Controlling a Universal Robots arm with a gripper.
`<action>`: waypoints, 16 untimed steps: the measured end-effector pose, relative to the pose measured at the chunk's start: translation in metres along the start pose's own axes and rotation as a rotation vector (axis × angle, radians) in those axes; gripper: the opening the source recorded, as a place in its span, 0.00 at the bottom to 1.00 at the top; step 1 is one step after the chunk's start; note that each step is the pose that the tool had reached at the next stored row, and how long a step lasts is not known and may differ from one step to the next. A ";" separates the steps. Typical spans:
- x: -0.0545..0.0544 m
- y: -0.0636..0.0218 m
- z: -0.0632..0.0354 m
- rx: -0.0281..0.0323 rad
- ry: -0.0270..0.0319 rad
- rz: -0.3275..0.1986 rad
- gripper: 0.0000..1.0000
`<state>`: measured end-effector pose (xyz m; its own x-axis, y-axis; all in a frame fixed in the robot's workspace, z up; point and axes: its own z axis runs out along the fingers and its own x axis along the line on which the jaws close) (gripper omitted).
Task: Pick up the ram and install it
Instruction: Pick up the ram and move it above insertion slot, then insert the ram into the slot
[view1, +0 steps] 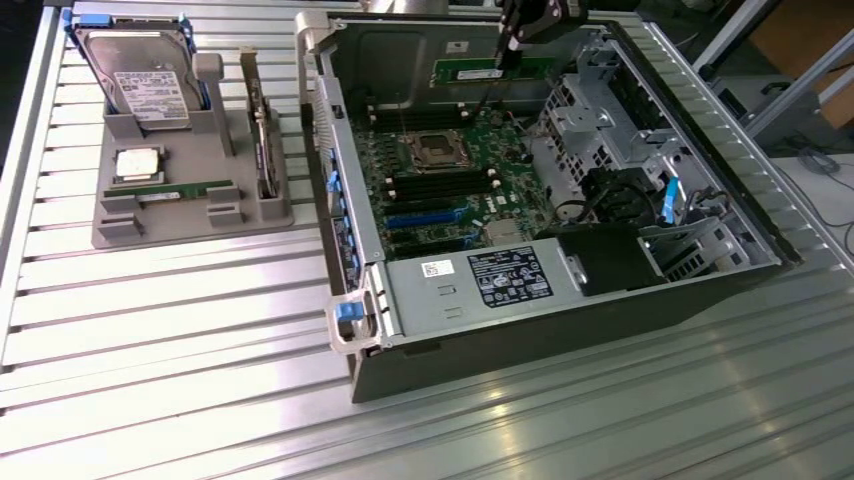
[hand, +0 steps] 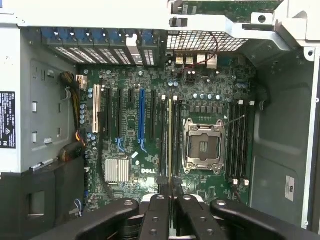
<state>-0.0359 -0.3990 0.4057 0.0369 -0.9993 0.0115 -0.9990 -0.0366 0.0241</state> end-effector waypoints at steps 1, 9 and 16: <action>0.000 -0.0030 0.0000 0.0000 -0.0001 0.000 0.12; 0.001 -0.0159 -0.0003 0.0000 0.0002 0.000 0.12; 0.001 -0.0160 0.0009 -0.0003 -0.0003 0.023 0.12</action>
<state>-0.0199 -0.3990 0.4044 0.0139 -0.9998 0.0118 -0.9996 -0.0136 0.0241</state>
